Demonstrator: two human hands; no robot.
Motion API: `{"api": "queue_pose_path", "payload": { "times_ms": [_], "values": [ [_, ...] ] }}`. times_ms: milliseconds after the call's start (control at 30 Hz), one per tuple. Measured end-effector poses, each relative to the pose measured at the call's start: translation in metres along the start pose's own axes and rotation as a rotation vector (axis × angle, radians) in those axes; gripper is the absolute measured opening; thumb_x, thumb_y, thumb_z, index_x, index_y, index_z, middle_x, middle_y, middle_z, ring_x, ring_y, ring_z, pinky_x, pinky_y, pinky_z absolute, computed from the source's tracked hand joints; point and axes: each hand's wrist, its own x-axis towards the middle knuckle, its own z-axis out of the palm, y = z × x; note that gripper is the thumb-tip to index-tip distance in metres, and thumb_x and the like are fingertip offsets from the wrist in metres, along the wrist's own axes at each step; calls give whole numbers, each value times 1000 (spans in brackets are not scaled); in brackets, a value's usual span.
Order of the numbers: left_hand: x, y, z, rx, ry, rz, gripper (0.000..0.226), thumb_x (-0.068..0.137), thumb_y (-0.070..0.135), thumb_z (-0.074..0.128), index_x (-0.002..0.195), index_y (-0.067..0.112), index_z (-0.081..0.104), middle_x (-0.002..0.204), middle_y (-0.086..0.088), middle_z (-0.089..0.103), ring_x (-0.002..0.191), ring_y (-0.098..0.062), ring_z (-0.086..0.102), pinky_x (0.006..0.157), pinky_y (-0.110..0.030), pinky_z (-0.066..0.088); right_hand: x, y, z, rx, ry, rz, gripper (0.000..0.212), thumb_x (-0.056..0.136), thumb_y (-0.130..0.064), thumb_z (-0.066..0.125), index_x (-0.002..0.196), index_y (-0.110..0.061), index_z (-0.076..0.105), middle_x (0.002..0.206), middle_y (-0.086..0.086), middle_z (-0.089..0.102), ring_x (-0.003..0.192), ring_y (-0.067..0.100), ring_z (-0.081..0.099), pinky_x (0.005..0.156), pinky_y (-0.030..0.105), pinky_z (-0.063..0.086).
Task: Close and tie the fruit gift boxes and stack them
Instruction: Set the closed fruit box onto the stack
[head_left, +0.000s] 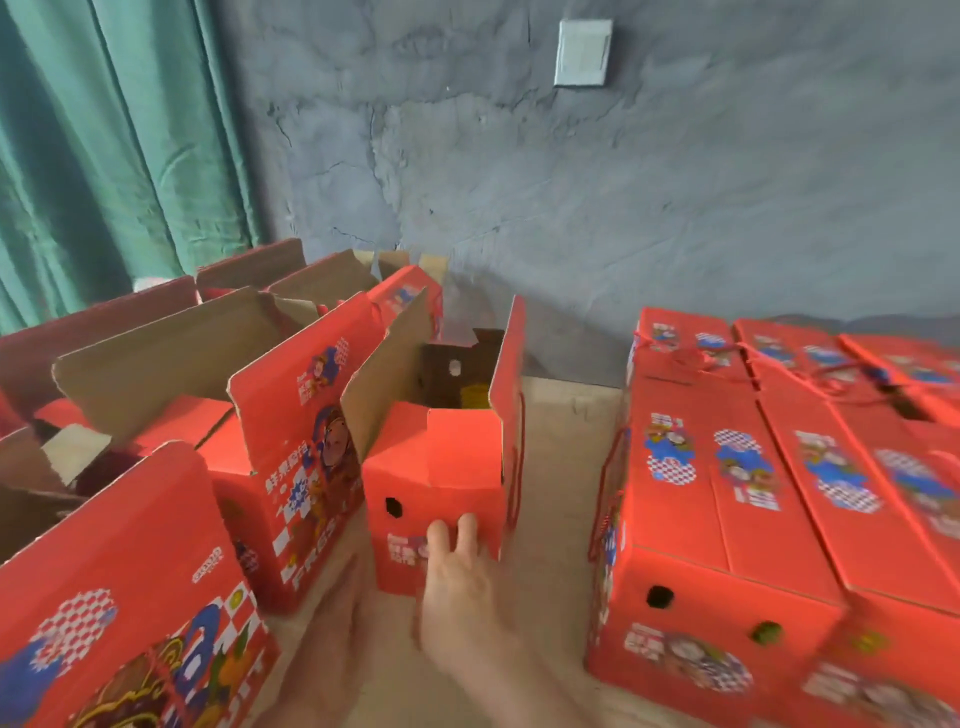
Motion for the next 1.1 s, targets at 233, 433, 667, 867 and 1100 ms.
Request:
{"api": "queue_pose_path", "payload": {
  "times_ms": [233,433,667,867,1100],
  "values": [
    [-9,66,-72,-748,70,-441,44,102,38,32,125,10,57,123,-10,61,107,-25,58,96,-40,42,-92,-1,-27,-12,-40,-2,36,86,-19,54,118,-15,38,121,2,37,107,26,47,85,36,40],
    [-80,127,-111,-763,-53,-462,37,101,35,41,89,13,68,86,-6,74,78,-19,67,64,-30,49,-195,-6,-42,9,83,34,20,76,-33,60,84,-22,45,94,-7,50,82,10,58,64,18,41],
    [-149,151,-140,-489,-7,-322,33,101,28,38,71,19,50,89,-21,62,86,-37,64,83,-52,52,-326,25,-75,-101,152,-16,31,61,-38,81,70,-21,56,70,-9,56,59,7,58,50,17,37],
    [-169,164,-153,-784,69,-416,76,90,61,23,128,2,53,125,-24,57,117,-39,54,103,-52,40,-410,80,-103,-146,69,115,25,98,-32,36,110,-16,51,116,0,55,103,19,54,83,28,39],
    [-242,213,-129,-935,-321,-406,25,96,17,50,79,3,63,63,-5,69,51,-12,65,54,-25,54,-493,143,-156,-181,35,494,42,90,-32,34,117,-16,61,122,6,65,108,28,60,71,26,36]
  ]
}}
